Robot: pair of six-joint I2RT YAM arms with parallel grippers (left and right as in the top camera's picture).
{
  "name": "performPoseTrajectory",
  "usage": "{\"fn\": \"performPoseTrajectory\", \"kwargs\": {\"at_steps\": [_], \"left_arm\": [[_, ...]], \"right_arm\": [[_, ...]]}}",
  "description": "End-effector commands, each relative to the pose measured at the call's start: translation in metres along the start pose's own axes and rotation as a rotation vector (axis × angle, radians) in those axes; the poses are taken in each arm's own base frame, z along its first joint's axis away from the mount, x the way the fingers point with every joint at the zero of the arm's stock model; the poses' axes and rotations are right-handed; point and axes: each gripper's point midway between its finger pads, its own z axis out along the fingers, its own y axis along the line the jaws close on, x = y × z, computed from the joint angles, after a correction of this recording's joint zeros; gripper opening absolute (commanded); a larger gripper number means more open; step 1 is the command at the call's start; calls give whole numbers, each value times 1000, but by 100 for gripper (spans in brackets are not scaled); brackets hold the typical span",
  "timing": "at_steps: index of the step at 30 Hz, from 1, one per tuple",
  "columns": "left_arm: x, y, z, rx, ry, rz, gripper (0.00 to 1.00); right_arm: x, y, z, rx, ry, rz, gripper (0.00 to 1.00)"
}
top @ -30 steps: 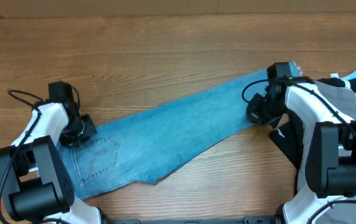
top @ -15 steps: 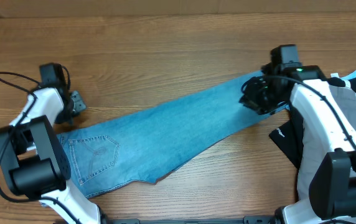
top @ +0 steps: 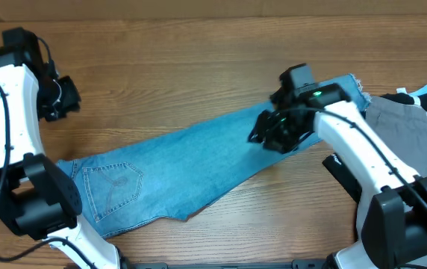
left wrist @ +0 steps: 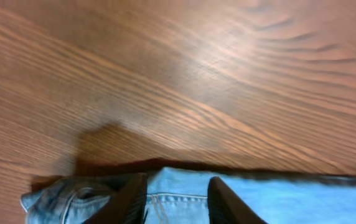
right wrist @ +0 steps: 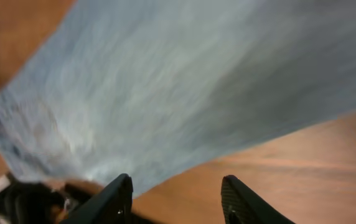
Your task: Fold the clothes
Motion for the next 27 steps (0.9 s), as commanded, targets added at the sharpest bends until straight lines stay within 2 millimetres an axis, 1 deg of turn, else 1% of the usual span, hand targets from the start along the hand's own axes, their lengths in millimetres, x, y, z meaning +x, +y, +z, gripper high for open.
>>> {"fn": "performPoseTrajectory", "kwargs": {"at_steps": [1,2,3,4,5,7,10,12,13,14,18,20,22,24,27], "left_arm": [[2,-14,-66,84,-123,33,41],[9,-15,-74,86,-122,35,42],[16,-16,-80,87,-117,38,42],[31,-17,-88,85,-94,57,43],[39,-17,-91,82,-74,72,42],[59,-18,-91,76,-3,91,38],[72,-21,-81,74,58,104,32],[80,-26,-69,95,99,119,31],[85,-29,-63,112,123,132,31],[91,-31,-56,122,152,138,31],[113,-31,-26,119,250,169,30],[125,-30,-10,114,294,171,30],[137,-29,8,106,335,175,30],[149,-27,28,99,366,178,30],[164,-21,54,82,391,164,30]], "right_arm": [[48,24,28,-6,127,46,47],[59,28,36,6,147,55,42],[69,31,43,16,164,54,39],[91,39,59,32,191,28,37],[98,41,66,39,196,22,36],[117,49,83,35,207,1,31],[127,53,94,30,212,4,29],[131,53,98,25,218,8,29],[134,54,101,14,226,1,34],[137,55,103,0,236,-5,42],[135,57,111,-29,223,-19,57],[135,55,113,-27,223,6,61],[136,51,115,-22,226,29,63],[138,52,118,-45,234,30,63],[137,53,121,-56,231,41,60]]}}
